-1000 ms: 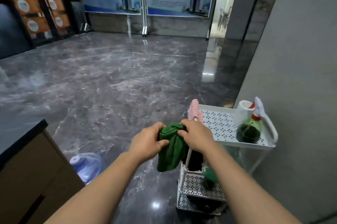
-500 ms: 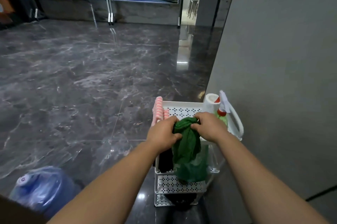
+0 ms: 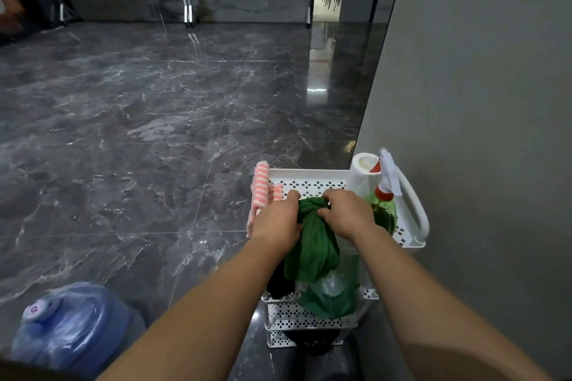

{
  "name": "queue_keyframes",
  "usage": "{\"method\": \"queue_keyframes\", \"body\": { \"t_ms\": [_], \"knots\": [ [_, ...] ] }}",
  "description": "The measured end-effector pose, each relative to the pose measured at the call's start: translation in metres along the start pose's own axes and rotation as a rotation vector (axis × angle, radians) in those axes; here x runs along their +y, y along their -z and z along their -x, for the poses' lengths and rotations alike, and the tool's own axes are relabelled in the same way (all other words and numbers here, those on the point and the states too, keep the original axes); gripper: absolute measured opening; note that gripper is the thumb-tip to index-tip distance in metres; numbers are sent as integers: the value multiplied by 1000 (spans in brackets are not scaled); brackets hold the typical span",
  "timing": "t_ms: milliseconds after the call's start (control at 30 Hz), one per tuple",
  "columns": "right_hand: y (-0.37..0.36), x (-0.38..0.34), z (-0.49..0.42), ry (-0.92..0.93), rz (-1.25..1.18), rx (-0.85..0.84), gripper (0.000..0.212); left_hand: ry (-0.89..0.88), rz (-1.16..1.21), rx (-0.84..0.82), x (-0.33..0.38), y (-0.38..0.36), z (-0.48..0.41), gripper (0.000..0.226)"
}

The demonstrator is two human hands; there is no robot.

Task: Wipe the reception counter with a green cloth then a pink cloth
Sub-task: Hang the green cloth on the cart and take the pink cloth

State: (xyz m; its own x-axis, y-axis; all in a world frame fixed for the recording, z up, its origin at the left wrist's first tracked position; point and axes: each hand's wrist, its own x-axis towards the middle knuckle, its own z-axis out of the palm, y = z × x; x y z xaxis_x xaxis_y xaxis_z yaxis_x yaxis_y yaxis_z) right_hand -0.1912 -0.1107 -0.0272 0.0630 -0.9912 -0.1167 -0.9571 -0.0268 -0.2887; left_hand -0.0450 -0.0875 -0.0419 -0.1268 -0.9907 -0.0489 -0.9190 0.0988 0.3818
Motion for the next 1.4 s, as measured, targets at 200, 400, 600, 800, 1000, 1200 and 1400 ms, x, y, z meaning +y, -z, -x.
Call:
{"method": "queue_keyframes", "body": {
  "t_ms": [200,400,600,800,1000,1200,1400],
  "knots": [
    [-9,0,-3,-8,6,-10,14,-84,-44,6,-2,-8,2,45],
    [-2,10,16,97,-9,-121,41,-171,-280,-161,0,0,11,27],
    [-13,12,31,112,33,-230,41,-172,-352,-142,4,-4,19,23],
    [-15,9,35,103,38,-234,37,-136,-326,-123,3,-4,26,24],
    [13,3,34,63,-90,-235,35,-114,-241,10,-6,26,34,39],
    [38,-25,20,54,-202,-131,22,11,-127,113,-13,66,45,30],
    [37,-71,2,-68,-418,-60,33,299,131,197,-33,88,57,26]
  ]
}}
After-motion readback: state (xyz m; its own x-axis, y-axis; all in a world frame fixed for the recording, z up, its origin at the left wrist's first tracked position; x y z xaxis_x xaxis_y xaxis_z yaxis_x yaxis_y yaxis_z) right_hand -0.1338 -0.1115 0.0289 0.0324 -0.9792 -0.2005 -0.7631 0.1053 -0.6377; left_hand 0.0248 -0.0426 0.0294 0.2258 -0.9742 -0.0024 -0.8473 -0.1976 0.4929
